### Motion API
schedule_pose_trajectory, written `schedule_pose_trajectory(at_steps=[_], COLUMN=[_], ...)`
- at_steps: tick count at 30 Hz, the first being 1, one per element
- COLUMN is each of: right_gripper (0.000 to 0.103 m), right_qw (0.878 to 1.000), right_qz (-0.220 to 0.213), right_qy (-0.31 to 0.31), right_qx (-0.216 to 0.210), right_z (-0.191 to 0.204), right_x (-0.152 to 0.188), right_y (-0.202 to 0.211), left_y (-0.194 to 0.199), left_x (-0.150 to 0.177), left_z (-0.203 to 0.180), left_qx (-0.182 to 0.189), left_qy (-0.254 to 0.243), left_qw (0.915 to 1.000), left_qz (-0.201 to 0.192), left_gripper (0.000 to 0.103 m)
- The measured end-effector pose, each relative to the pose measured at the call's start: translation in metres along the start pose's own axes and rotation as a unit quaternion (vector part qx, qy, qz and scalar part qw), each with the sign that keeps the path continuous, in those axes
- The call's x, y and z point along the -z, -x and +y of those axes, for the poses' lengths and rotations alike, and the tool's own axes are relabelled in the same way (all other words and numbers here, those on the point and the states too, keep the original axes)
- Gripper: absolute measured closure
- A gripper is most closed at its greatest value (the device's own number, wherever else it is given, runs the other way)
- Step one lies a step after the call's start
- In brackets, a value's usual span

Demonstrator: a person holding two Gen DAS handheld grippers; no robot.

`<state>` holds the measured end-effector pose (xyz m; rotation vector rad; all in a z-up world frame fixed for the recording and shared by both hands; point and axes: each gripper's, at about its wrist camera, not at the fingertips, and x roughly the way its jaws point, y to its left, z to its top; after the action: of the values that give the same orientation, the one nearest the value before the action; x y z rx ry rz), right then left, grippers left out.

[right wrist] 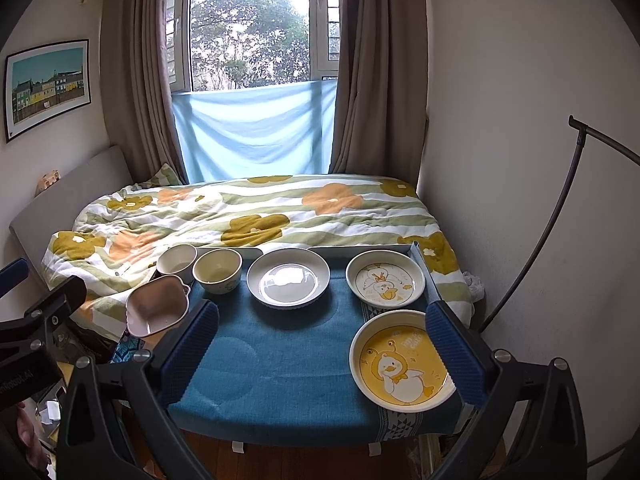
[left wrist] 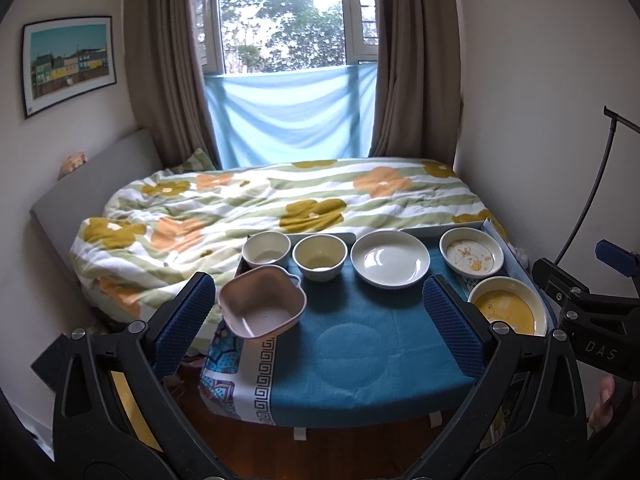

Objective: Organize plates and bowls

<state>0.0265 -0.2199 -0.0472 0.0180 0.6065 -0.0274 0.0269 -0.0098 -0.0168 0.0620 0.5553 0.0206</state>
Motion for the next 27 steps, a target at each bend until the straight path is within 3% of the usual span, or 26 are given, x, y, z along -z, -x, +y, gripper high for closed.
schedule_pose_trajectory(at_steps=[11,16,21,27], right_gripper=[0.000,0.000,0.000,0.000], right_qw=[1.000,1.000,1.000,0.999], right_qz=[-0.001,-0.001,0.015,0.020], right_qy=[0.000,0.000,-0.018,-0.017], right_qx=[0.001,0.000,-0.006,0.018], right_z=[0.001,0.002,0.002,0.000], right_x=[0.000,-0.001,-0.007,-0.005], right_y=[0.000,0.001,-0.001,-0.003], left_y=[0.007,0.011,0.009,-0.006], left_x=[0.002,0.002,-0.003,-0.003], left_z=[0.007,0.009,0.007,0.001], left_qx=[0.001,-0.018,-0.005,0.022], left_qy=[0.004,-0.005,-0.014,-0.027], left_qw=[1.0000,0.9996,0.9998,0.9994], left_qz=[-0.009,-0.020,-0.013,0.006], left_gripper=[0.000,0.000,0.000,0.000])
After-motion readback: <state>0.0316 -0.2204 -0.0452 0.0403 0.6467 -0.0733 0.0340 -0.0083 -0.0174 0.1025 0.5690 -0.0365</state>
